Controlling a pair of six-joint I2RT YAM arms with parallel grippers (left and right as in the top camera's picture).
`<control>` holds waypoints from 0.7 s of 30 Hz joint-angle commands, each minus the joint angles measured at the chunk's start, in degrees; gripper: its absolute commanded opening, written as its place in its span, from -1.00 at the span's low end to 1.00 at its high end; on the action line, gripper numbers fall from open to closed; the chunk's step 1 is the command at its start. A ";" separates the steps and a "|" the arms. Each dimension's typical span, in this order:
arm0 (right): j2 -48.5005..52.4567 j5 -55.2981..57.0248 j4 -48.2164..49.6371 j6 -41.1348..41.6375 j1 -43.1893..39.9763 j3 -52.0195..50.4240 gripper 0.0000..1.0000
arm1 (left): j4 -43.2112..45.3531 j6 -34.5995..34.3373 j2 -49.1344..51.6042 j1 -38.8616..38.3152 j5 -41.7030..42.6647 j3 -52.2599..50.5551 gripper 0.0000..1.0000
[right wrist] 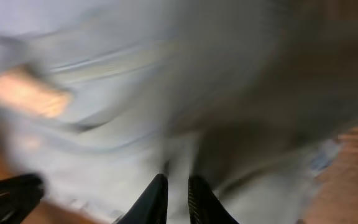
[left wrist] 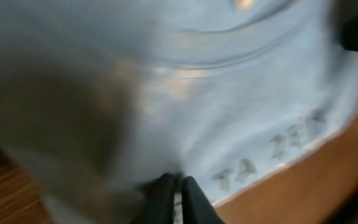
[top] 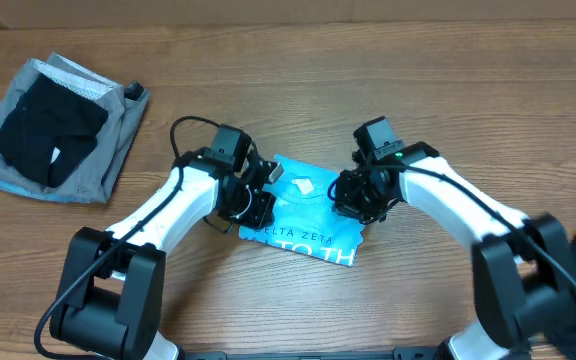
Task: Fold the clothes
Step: 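Grasp the blue bundle's edges with both grippers and lift it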
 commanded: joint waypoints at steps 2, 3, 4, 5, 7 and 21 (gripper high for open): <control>4.81 0.50 0.07 3.54 -0.76 -1.05 -0.68 | 2.03 -5.16 0.37 2.03 -8.74 -2.38 -0.59; 4.81 0.55 0.11 3.52 -0.76 -1.09 -0.68 | 2.01 -5.16 0.31 2.78 -7.65 -2.21 -0.35; 4.81 0.57 0.13 3.52 -0.76 -1.11 -0.68 | 1.53 -5.14 0.28 3.82 -6.03 -1.81 -0.15; 4.81 0.50 0.11 3.54 -0.83 -1.09 -0.68 | 0.66 -5.14 0.26 4.79 -4.85 -1.31 -0.10; 4.81 0.55 0.04 3.45 -0.85 -1.09 -0.68 | -1.42 -4.98 0.26 7.45 -2.10 0.02 -0.02; 4.81 0.50 -0.72 1.60 -0.98 -1.09 -0.68 | 0.59 1.62 4.44 13.88 9.57 -0.57 0.83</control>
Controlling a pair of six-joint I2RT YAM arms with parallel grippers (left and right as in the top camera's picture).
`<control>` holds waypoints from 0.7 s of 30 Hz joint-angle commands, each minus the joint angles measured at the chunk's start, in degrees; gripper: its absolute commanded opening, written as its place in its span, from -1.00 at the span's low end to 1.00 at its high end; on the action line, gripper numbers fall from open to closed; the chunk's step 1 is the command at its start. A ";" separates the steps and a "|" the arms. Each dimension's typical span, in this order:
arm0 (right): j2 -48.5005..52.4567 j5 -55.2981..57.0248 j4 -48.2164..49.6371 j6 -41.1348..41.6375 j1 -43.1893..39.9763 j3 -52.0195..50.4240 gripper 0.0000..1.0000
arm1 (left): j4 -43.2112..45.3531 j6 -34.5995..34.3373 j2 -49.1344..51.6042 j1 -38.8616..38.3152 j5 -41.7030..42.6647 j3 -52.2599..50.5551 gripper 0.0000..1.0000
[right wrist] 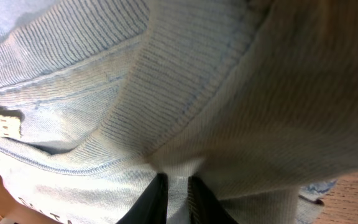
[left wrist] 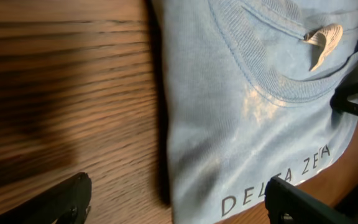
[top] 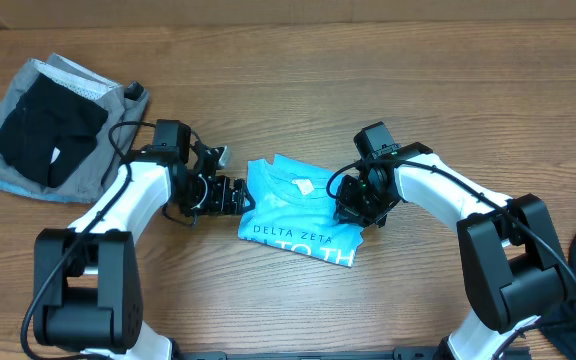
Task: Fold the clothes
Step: 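Grasp the blue bundle's edges with both grippers and lift it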
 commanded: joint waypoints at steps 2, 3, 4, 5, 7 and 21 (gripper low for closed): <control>1.11 1.70 -0.59 -0.39 -0.15 -0.76 -0.68 | 2.43 -0.39 7.43 -1.90 3.82 -0.24 0.80; 1.11 1.70 -0.59 -0.39 -0.15 -0.76 -0.68 | 3.17 -0.90 9.29 -2.43 4.50 -0.24 0.73; 1.11 1.70 -0.59 -0.37 -0.15 -0.76 -0.68 | 3.96 -1.36 11.54 -3.04 5.62 -0.24 0.66; 1.11 1.68 -0.50 -0.37 -0.15 -0.76 -0.68 | 4.55 -1.62 13.22 -3.61 6.75 -0.24 0.61; 1.11 1.68 -0.33 -0.37 -0.15 -0.76 -0.69 | 6.19 -1.75 16.46 -4.98 9.51 -0.24 0.53; 1.11 1.66 -1.22 -1.92 -0.15 -0.76 -0.70 | 10.01 -3.87 20.26 -13.22 8.31 -0.07 -0.66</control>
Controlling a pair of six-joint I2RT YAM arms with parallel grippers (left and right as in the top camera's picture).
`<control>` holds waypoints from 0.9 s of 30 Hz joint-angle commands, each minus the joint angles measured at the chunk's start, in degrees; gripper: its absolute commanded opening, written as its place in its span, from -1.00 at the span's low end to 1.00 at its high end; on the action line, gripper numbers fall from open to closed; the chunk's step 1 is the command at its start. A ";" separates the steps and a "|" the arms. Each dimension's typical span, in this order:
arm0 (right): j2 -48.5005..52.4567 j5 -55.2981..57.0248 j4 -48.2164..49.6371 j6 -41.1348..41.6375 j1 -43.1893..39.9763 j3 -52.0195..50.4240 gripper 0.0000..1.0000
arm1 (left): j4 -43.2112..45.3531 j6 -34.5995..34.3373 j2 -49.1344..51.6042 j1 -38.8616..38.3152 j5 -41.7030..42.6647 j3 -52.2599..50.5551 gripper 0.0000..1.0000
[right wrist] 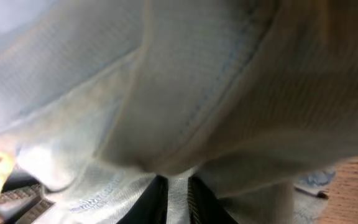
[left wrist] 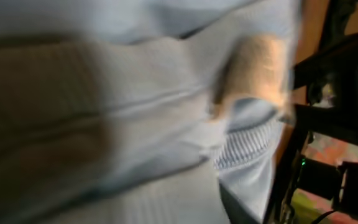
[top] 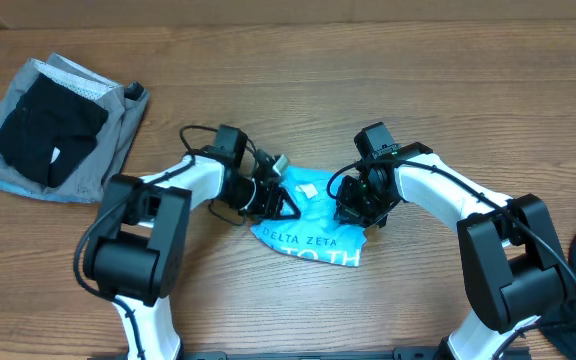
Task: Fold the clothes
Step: 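Grasp the blue bundle's edges with both grippers and lift it, then carry the bundle leftward with the left gripper onto the grey clothes pile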
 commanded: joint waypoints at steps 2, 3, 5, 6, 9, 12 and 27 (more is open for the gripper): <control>1.09 1.66 -1.49 -1.29 -0.15 -0.68 -0.81 | -0.96 -1.33 4.31 -0.50 -10.27 -3.08 -0.87; 0.98 1.60 -1.92 -1.99 -0.26 -0.52 -0.83 | -1.22 -1.29 4.02 -0.22 -10.27 -3.06 -0.92; 0.17 0.52 -4.87 -5.03 -0.74 0.70 -0.84 | -3.06 0.81 2.32 0.76 -9.84 -2.71 -0.92; -0.61 0.35 -6.12 -5.90 -0.94 1.31 -0.84 | -4.70 1.84 0.94 1.42 -9.84 -2.32 -0.91; -4.20 0.39 -9.64 -8.33 -1.90 3.17 -0.84 | -9.81 3.91 -3.98 3.98 -10.14 -0.61 -0.92; -9.57 0.42 -11.85 -8.74 -2.75 4.79 -0.83 | -14.43 3.91 -9.90 8.41 -11.28 2.23 -0.92; -20.20 0.61 -12.33 -8.68 -2.82 5.16 -0.78 | -12.31 0.35 -20.20 36.79 -0.68 26.51 -0.92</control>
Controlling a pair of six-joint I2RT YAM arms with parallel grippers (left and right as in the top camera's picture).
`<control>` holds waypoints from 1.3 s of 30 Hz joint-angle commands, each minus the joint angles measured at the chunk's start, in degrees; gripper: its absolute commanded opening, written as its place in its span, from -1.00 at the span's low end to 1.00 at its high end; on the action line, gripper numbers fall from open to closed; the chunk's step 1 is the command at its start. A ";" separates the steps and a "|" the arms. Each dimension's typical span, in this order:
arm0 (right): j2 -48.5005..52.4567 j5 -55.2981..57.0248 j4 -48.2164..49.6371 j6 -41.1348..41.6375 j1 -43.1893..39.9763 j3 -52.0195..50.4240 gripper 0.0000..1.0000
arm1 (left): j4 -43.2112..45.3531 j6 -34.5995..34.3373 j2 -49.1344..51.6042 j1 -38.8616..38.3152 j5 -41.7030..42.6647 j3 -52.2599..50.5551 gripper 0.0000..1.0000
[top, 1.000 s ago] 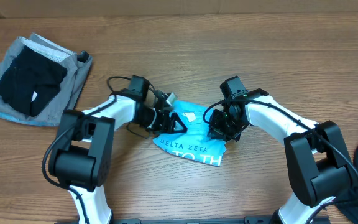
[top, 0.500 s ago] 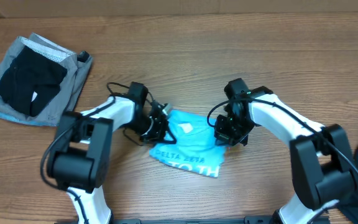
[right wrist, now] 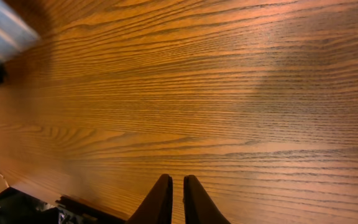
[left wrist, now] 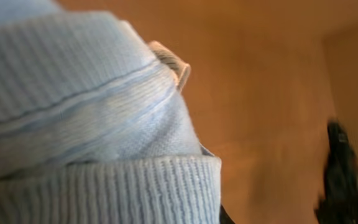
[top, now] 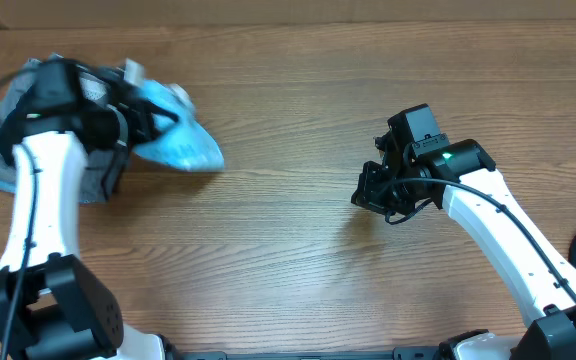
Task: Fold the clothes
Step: 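Carry the bundle leftward with the left gripper onto the grey clothes pile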
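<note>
The folded light-blue T-shirt (top: 183, 148) hangs at the far left, partly over the pile of folded clothes (top: 8, 165). My left gripper (top: 133, 125) is shut on it. In the left wrist view the shirt's ribbed collar (left wrist: 92, 124) and its label (left wrist: 174, 62) fill the frame and hide the fingers. My right gripper (top: 370, 196) is right of centre over bare wood. Its fingers (right wrist: 160, 193) are shut with nothing between them.
The pile is a grey garment with a black one (top: 43, 110) on top, at the table's back left corner. Another dark garment lies at the right edge. The wooden table (top: 268, 250) spreads between the arms.
The blue shirt has gone from the table's centre to the back left by the pile, held by my left gripper. My right gripper has let go of it and moved slightly right.
Both grippers were pinching the folded blue shirt at the centre. Then the left one stood open to the shirt's left while the right kept its hold. Then the left was at the shirt's left edge. Now the left alone holds the shirt by the pile.
</note>
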 commanded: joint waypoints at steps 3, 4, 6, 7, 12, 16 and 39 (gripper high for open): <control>-0.35 0.37 0.00 -0.42 -0.11 0.92 -0.78 | 11.52 -5.60 -1.51 9.62 6.25 7.72 -0.92; -0.35 0.37 -0.20 -0.42 -0.11 0.92 -0.78 | 14.86 -6.84 -1.51 11.06 6.25 7.96 -0.92; -0.35 0.37 -0.66 -0.39 -0.11 0.94 -0.78 | 22.56 -9.88 -1.20 13.79 6.25 7.93 -0.92; -0.35 0.37 -0.85 -0.39 -0.04 0.92 -0.78 | 24.94 -9.99 -1.01 14.36 6.25 7.93 -0.92; -0.35 0.37 -2.40 0.24 -0.04 0.92 -0.78 | 35.91 -12.46 3.15 17.49 4.83 7.93 -0.92; -0.35 0.37 -3.61 0.24 -0.04 0.92 -0.78 | 37.07 -16.74 8.15 19.47 5.31 7.93 -0.92; -0.35 0.37 -5.64 1.70 -0.04 0.92 -0.77 | 9.55 -12.59 15.47 34.45 10.58 7.96 -0.07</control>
